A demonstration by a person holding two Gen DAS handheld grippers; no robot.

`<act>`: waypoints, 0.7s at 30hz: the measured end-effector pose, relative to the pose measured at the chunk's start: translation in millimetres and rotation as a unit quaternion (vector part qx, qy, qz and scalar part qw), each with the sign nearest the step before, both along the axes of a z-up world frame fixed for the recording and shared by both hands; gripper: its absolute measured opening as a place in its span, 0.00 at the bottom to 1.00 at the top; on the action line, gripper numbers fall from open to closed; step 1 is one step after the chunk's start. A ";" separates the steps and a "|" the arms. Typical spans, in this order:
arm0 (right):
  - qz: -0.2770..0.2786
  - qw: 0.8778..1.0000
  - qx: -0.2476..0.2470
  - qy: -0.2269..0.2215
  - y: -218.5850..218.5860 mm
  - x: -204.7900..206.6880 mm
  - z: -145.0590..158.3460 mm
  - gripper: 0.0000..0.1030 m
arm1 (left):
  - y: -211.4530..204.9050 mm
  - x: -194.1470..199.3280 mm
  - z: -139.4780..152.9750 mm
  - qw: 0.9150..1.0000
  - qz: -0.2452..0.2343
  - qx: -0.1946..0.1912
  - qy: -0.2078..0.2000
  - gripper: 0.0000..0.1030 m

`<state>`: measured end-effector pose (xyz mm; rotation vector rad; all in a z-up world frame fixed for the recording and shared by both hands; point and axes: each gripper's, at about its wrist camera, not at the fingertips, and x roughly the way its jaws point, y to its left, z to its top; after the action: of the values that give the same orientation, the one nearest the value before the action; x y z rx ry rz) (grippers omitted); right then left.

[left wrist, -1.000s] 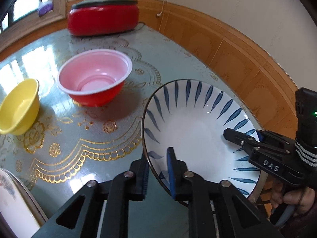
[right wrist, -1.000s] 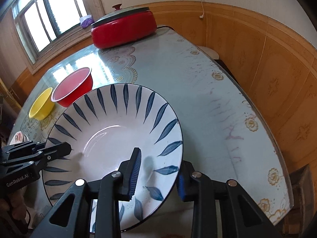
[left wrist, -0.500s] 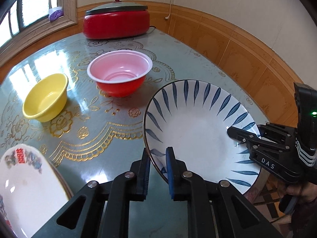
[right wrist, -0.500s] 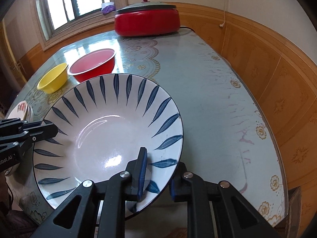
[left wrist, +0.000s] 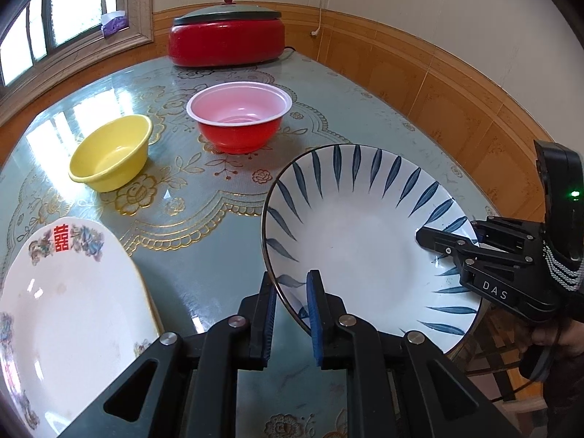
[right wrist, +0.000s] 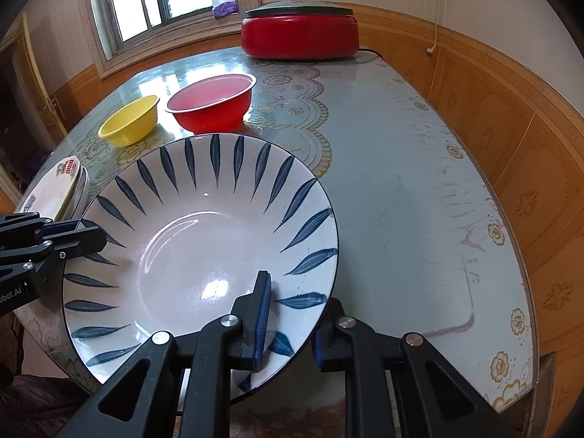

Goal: Organize plates and bowls

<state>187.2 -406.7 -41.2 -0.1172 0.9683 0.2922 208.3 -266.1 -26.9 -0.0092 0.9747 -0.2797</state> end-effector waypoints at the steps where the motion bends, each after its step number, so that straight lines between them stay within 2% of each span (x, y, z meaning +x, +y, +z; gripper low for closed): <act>1: 0.000 1.000 0.001 0.000 1.1 -0.8 -0.1 0.18 | 0.6 -0.1 0.1 1.000 0.000 0.002 0.001 0.17; 8: -0.028 1.000 0.009 0.002 3.8 -1.2 0.3 0.18 | 8.0 0.7 0.8 1.000 -0.007 -0.008 0.000 0.17; 11: -0.044 0.999 0.009 -0.002 2.1 -0.5 5.5 0.20 | 12.3 1.7 3.9 1.000 -0.010 -0.014 -0.004 0.20; 16: -0.076 0.996 0.017 -0.031 -2.4 2.0 26.8 0.24 | 22.2 -3.2 12.0 0.999 -0.013 -0.025 -0.016 0.34; 21: -0.084 0.995 0.019 -0.056 5.4 4.9 45.5 0.24 | 34.5 -6.2 21.4 0.999 -0.014 -0.034 -0.030 0.34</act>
<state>192.0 -401.3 4.3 -0.0159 0.8554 0.1481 202.0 -231.6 -5.5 -0.0498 0.9056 -0.3368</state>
